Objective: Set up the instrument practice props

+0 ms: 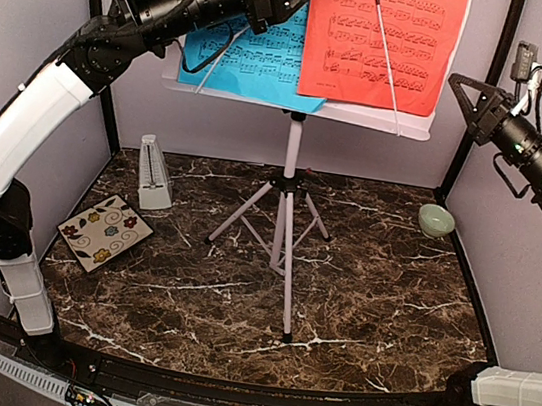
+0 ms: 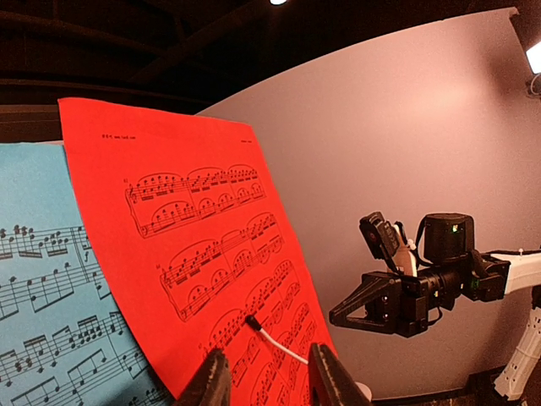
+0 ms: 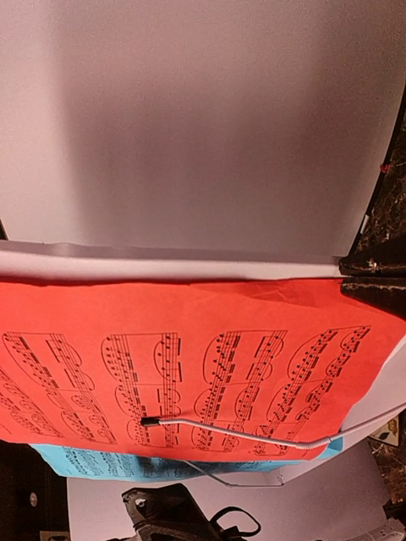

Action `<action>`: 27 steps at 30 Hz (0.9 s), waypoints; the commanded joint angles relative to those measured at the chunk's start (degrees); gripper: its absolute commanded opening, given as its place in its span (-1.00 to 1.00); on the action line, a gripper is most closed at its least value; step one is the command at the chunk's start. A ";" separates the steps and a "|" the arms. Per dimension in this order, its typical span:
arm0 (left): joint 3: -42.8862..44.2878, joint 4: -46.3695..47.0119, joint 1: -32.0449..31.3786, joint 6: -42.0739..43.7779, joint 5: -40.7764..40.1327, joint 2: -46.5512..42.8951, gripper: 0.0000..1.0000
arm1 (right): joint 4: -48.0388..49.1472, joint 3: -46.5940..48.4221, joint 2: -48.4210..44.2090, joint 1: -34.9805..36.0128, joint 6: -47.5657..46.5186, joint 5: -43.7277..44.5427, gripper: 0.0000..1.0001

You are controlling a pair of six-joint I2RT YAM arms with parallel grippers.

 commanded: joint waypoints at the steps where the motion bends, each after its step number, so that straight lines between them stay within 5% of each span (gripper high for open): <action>1: -0.34 1.40 -0.14 -0.52 0.37 -1.34 -0.28 | 0.20 -0.10 -1.23 -0.25 -0.52 0.15 -1.00; 3: -0.59 0.89 -0.27 -0.26 0.04 -1.97 -0.13 | -0.42 0.56 -1.16 -0.26 -0.61 -1.42 -0.96; 9: -8.75 3.86 -0.59 0.14 -4.84 -9.50 0.36 | -1.32 1.00 -1.89 -0.21 -0.49 -2.16 -0.16; 19: -27.79 5.46 -0.59 -3.28 -13.93 -23.73 0.62 | -3.17 -0.23 -3.28 -0.17 0.44 -5.32 0.54; 27: -48.07 1.91 -0.02 -12.47 -39.33 -42.60 0.66 | -8.75 -8.04 -9.99 -0.17 2.33 -1.38 0.82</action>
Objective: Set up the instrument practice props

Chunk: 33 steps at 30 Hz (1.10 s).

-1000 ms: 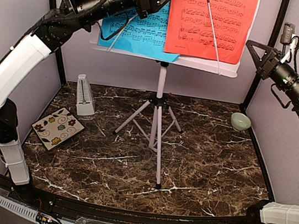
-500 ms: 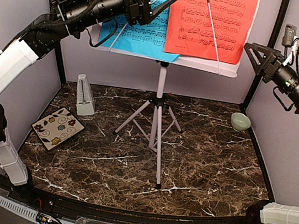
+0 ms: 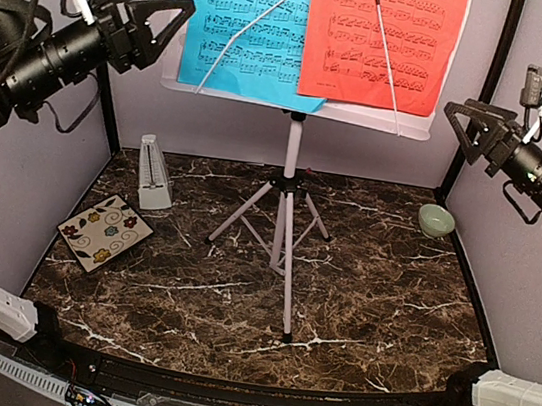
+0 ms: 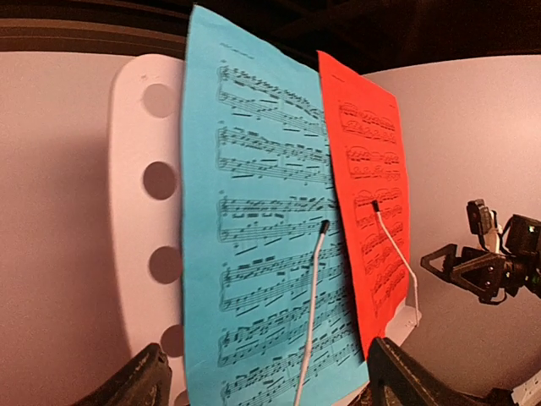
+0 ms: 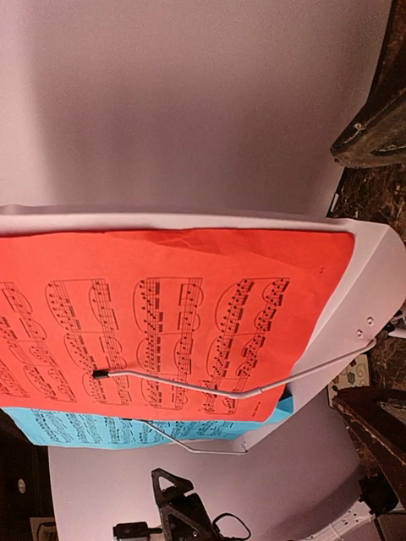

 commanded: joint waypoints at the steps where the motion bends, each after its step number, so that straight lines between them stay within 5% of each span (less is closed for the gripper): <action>1: -8.62 -3.27 0.82 -7.48 -18.25 -9.19 0.66 | -3.48 -4.89 -4.00 -0.17 1.63 2.96 0.83; 9: -24.31 -16.58 18.22 -23.07 -17.17 -19.45 0.73 | -4.30 -17.51 -6.26 -0.13 6.53 3.54 0.83; 15: -33.08 -15.09 38.96 -31.28 7.03 -14.99 0.75 | -0.57 -25.22 -7.01 0.85 9.74 2.19 0.83; 33: -47.94 -2.37 57.31 -31.45 25.96 -4.71 0.92 | 2.39 -26.11 5.44 11.01 8.10 12.80 0.92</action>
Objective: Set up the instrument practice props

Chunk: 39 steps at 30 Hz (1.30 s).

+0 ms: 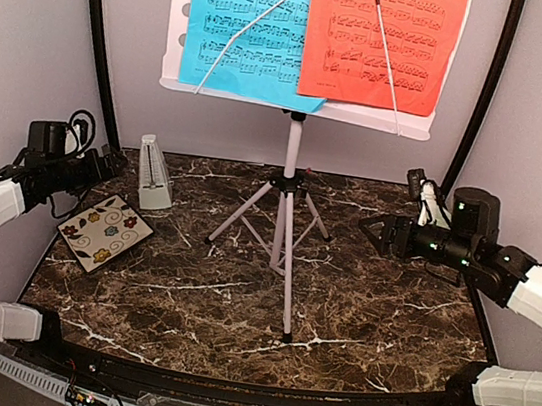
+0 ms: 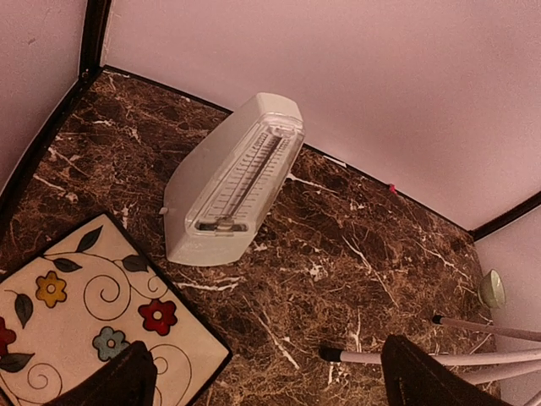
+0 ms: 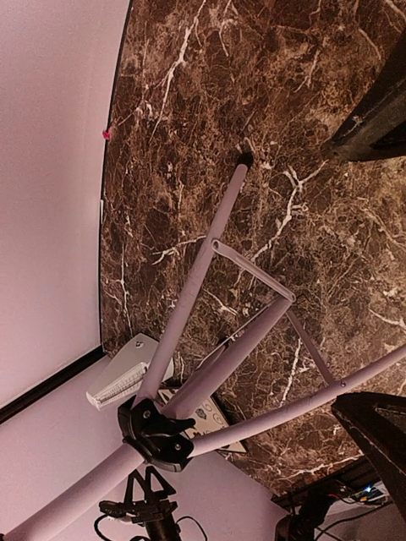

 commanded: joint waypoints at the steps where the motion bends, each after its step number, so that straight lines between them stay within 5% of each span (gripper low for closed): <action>1: -1.08 3.80 3.22 1.33 6.90 2.76 0.92 | 3.72 2.69 1.78 2.43 -0.43 3.76 0.92; 19: 4.25 3.91 2.41 10.32 0.58 14.01 0.98 | 1.89 6.92 4.45 9.21 -3.43 12.06 1.00; 33: 19.62 4.70 -6.99 12.57 -9.95 27.60 0.98 | 4.94 3.45 2.22 9.31 -3.95 11.39 1.00; 39: 29.14 1.20 -9.17 10.50 -21.95 35.48 0.98 | 5.88 2.49 1.23 9.23 -3.90 11.46 1.00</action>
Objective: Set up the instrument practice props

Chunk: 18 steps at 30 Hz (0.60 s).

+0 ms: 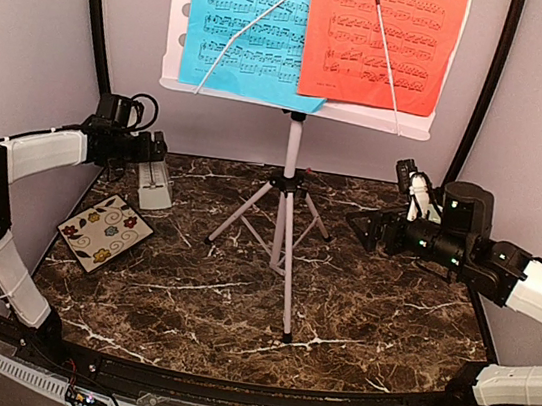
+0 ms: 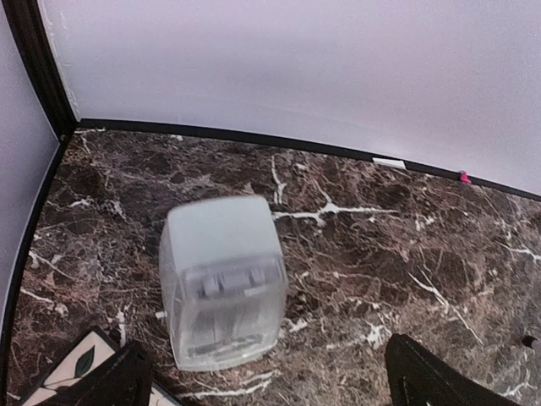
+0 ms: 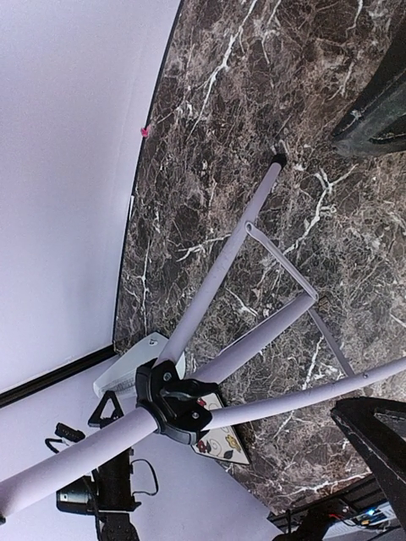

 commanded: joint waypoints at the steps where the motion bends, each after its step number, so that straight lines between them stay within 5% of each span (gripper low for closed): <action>1: 7.70 -3.29 -1.27 -1.24 -10.35 4.86 0.98 | 3.70 -0.88 -1.51 0.42 -0.29 0.34 1.00; 7: 12.46 -3.92 -1.86 -1.08 -12.89 12.14 0.95 | 4.52 -1.31 -1.07 0.43 -0.64 0.46 1.00; 18: 13.19 -4.31 -3.33 -0.65 -15.79 14.40 0.35 | 3.67 0.48 1.17 0.38 -2.25 -0.17 1.00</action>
